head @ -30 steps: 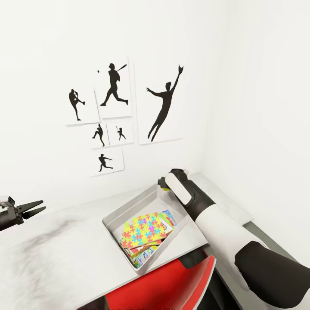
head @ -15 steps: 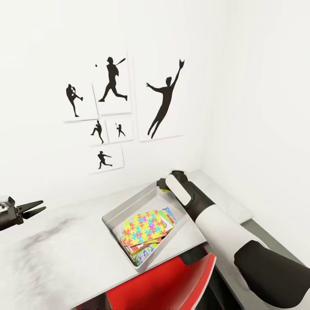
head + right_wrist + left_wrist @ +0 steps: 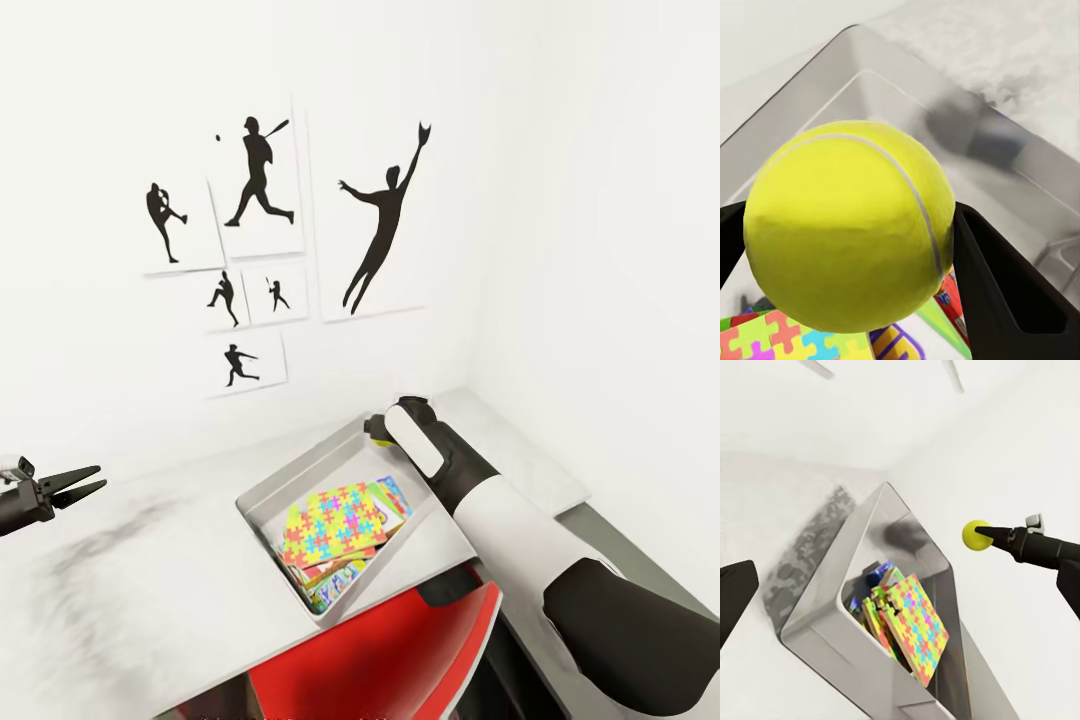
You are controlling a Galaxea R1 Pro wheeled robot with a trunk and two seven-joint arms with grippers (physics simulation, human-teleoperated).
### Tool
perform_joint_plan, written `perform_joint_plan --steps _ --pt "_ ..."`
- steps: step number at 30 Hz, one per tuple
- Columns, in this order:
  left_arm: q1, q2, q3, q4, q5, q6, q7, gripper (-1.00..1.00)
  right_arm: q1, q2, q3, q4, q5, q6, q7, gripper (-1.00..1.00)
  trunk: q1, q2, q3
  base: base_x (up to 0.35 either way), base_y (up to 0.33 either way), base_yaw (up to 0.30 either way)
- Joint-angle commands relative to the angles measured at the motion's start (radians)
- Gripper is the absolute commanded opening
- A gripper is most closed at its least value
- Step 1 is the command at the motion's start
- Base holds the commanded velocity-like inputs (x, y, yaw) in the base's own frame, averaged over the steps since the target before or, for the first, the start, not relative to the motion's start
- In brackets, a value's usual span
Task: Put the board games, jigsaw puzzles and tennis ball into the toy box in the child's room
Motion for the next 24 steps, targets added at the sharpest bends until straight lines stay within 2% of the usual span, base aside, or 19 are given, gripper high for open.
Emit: perform_joint_plan --steps 1,24 --pt "-0.001 0.000 -0.001 0.000 -0.001 0.011 -0.004 1.00 -0.001 0.000 0.002 -0.001 -0.010 -0.001 -0.012 -1.00 0.001 -0.002 -0.004 0.000 0.000 0.000" --pt "-0.001 0.007 -0.001 0.000 -0.001 0.009 -0.004 1.00 -0.003 0.000 -0.005 -0.016 -0.010 -0.002 -0.012 -1.00 0.001 -0.002 -0.042 0.000 0.000 0.000"
